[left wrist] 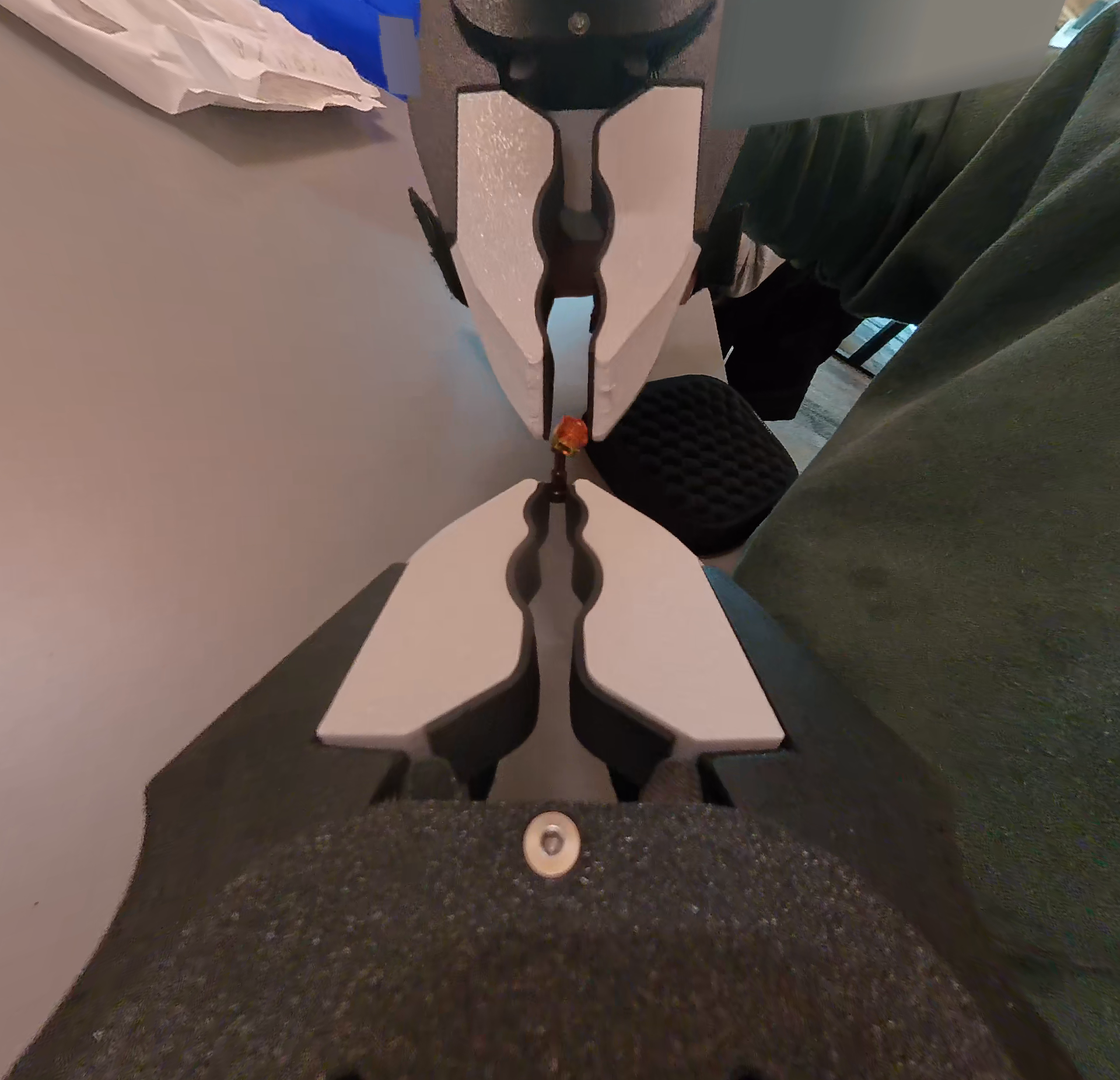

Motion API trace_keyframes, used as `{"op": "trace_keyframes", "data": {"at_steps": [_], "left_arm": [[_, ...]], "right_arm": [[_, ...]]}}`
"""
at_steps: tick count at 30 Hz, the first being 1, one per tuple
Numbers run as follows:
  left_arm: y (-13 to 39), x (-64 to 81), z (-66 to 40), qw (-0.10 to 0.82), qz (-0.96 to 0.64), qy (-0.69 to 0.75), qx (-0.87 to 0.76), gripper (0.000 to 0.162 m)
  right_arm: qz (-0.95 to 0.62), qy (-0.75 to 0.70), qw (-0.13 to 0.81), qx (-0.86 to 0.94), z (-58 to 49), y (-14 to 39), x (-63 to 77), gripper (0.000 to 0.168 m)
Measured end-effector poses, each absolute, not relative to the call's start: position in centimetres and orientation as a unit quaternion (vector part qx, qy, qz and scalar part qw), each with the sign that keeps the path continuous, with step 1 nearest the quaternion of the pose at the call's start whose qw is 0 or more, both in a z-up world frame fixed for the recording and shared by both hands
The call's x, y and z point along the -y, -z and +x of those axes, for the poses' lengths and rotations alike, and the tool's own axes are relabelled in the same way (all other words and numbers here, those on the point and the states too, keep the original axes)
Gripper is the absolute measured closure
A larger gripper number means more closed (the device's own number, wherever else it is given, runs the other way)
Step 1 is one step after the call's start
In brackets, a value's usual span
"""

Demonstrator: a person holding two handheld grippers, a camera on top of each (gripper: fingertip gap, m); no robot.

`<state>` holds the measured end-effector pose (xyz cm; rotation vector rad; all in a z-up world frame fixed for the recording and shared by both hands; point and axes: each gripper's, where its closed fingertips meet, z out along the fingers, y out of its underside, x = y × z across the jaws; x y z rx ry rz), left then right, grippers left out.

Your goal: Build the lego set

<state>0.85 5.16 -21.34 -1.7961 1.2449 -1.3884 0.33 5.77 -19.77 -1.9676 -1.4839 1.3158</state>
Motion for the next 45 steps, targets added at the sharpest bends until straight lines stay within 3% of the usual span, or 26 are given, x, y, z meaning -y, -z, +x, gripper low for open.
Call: {"op": "trace_keyframes", "data": {"at_steps": [45], "left_arm": [[19.9, -4.6, 0.7, 0.311, -0.628, 0.524, -0.484, 0.156]], "right_arm": [[-0.666, -0.570, 0.141, 0.461, 0.2, 18.1, -5.3, 0.158]]}}
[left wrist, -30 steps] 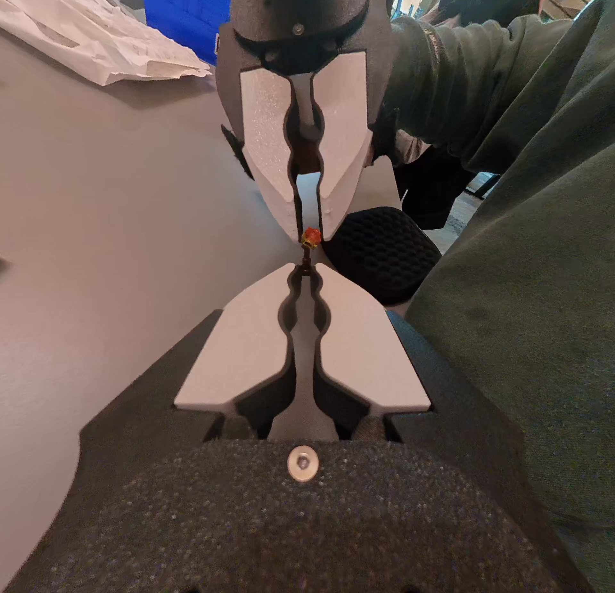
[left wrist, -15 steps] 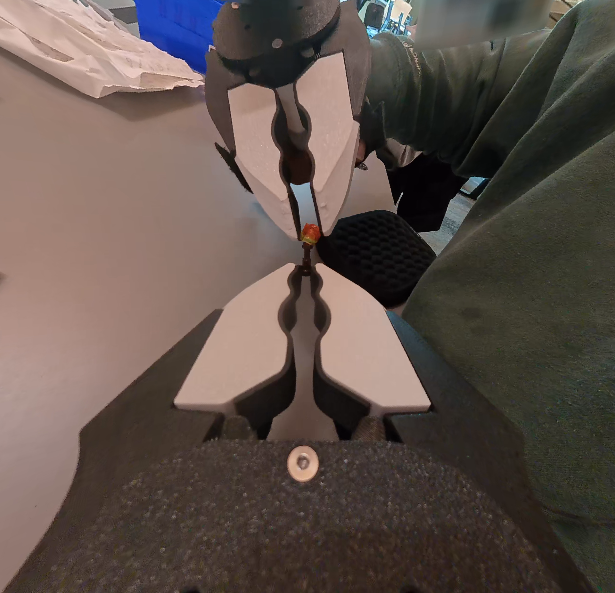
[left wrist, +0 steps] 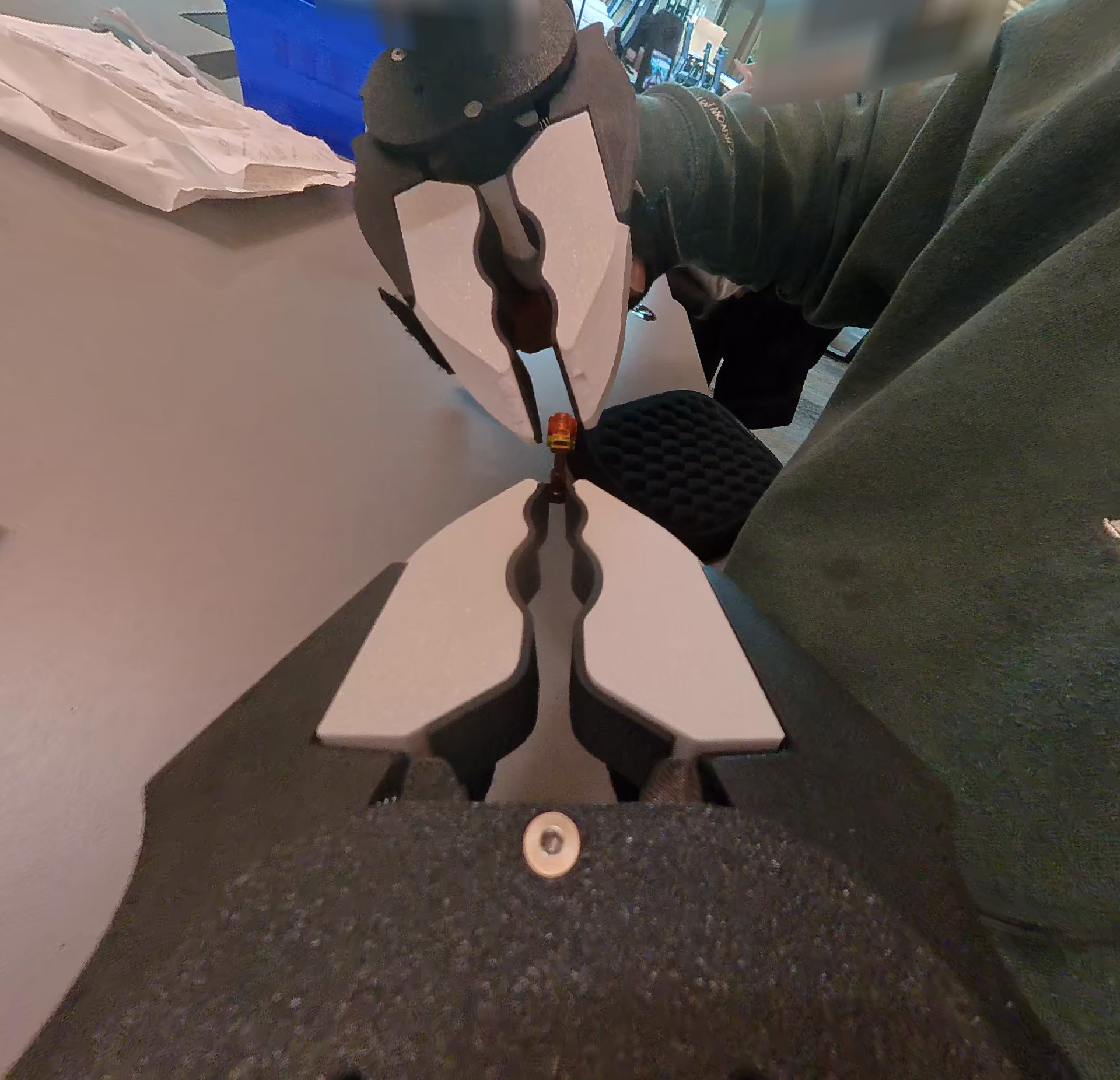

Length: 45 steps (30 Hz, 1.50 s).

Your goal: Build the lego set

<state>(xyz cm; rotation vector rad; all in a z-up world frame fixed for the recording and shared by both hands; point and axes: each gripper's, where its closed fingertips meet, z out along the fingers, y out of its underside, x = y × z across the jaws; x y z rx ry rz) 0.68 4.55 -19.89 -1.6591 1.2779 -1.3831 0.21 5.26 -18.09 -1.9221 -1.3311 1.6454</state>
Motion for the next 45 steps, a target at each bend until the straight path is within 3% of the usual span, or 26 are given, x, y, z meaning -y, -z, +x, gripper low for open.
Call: {"op": "trace_keyframes", "data": {"at_steps": [17, 23, 33, 42, 45], "left_arm": [[19.7, -4.9, 0.4, 0.311, -0.629, 0.532, -0.474, 0.156], [19.2, -8.9, -1.8, 0.365, -0.655, 0.500, -0.433, 0.156], [19.9, -13.1, -5.1, 0.422, -0.687, 0.430, -0.405, 0.157], [20.4, -13.0, -5.1, 0.421, -0.685, 0.423, -0.418, 0.157], [20.5, -13.0, -5.2, 0.419, -0.684, 0.428, -0.417, 0.157]], "right_arm": [[-0.671, -0.550, 0.160, 0.471, 0.3, 18.1, -5.7, 0.159], [-0.725, -0.365, 0.226, 0.539, 2.2, 21.9, -8.2, 0.159], [-0.712, -0.140, 0.235, 0.646, 2.9, 27.8, -11.5, 0.157], [-0.661, -0.185, 0.200, 0.699, 1.8, 29.2, -12.6, 0.151], [-0.656, -0.210, 0.187, 0.701, 1.7, 29.4, -12.2, 0.157]]}}
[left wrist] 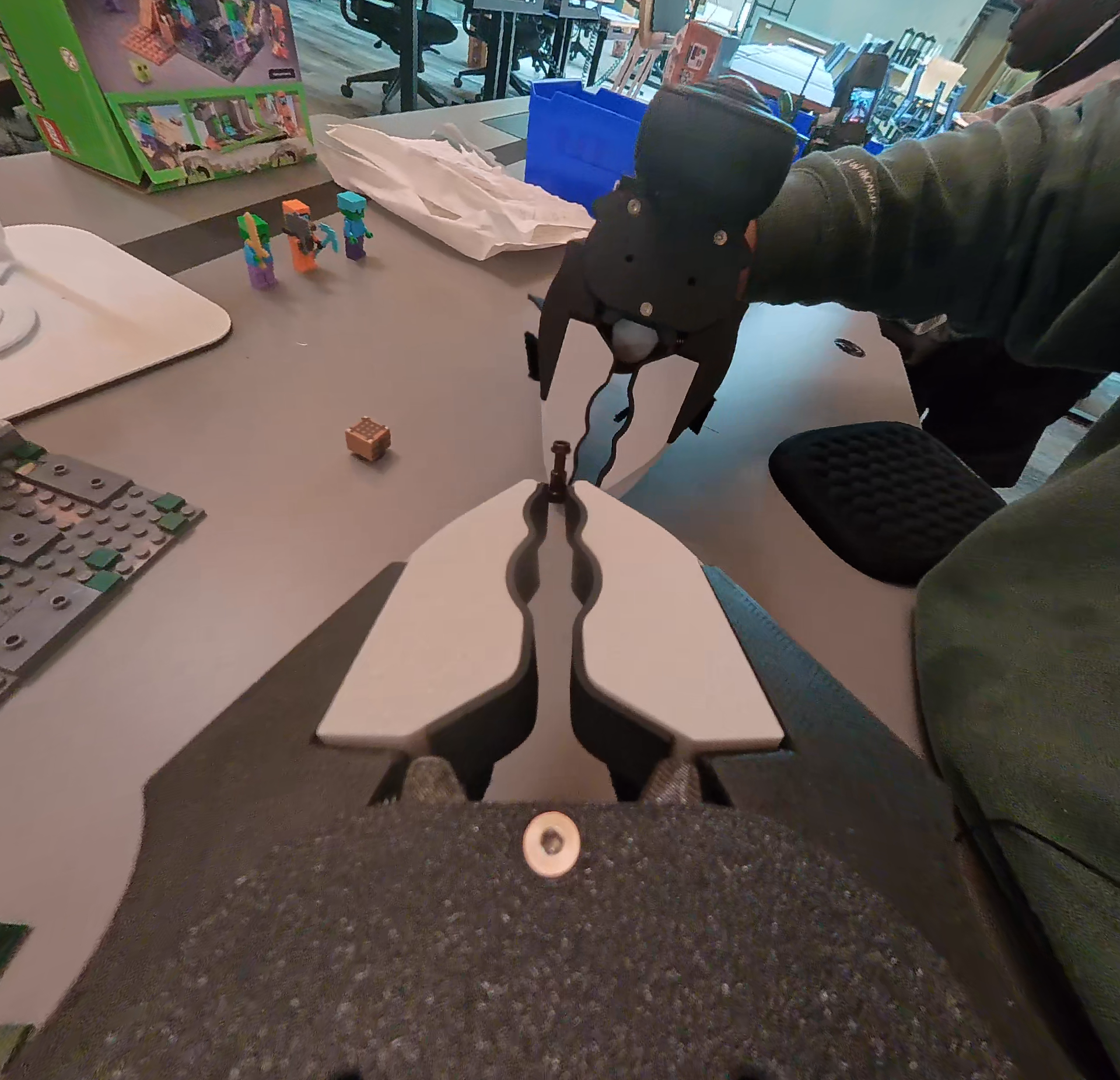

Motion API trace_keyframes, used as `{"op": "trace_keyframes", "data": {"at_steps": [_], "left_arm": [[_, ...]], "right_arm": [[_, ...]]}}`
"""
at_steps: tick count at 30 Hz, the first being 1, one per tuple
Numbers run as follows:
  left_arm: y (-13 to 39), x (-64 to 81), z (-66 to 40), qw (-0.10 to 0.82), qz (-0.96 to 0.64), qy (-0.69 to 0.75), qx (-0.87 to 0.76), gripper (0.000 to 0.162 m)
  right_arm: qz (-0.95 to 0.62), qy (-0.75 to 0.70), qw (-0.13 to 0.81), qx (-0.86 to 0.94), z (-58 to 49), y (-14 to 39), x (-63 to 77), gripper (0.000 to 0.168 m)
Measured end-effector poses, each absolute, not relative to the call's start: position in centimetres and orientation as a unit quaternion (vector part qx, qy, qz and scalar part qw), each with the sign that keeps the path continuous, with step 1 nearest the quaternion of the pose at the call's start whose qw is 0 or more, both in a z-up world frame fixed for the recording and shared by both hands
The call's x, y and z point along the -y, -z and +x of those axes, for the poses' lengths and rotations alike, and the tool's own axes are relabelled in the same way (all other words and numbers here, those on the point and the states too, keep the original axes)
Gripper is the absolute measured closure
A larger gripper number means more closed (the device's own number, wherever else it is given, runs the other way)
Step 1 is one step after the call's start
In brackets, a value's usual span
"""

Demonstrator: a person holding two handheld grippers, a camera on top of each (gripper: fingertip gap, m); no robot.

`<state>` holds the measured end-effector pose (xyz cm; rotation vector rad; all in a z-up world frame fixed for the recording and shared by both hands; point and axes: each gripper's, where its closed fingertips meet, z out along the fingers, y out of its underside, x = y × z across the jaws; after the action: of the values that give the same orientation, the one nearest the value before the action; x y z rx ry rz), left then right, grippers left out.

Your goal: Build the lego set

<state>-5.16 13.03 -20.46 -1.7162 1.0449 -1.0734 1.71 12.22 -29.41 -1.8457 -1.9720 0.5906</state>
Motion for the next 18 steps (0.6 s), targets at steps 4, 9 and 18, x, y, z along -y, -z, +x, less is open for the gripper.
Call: {"op": "trace_keyframes", "data": {"at_steps": [4, 9, 18], "left_arm": [[20.5, -13.1, -5.2, 0.415, -0.683, 0.434, -0.417, 0.157], [20.6, -13.0, -5.2, 0.411, -0.681, 0.437, -0.419, 0.157], [20.6, -12.8, -5.3, 0.414, -0.681, 0.424, -0.430, 0.157]], "right_arm": [[-0.656, -0.195, 0.162, 0.711, 2.2, 29.6, -12.2, 0.161], [-0.640, -0.075, 0.098, 0.758, 4.2, 29.3, -13.3, 0.161], [-0.514, 0.198, -0.054, 0.833, 7.7, 29.5, -16.4, 0.161]]}}
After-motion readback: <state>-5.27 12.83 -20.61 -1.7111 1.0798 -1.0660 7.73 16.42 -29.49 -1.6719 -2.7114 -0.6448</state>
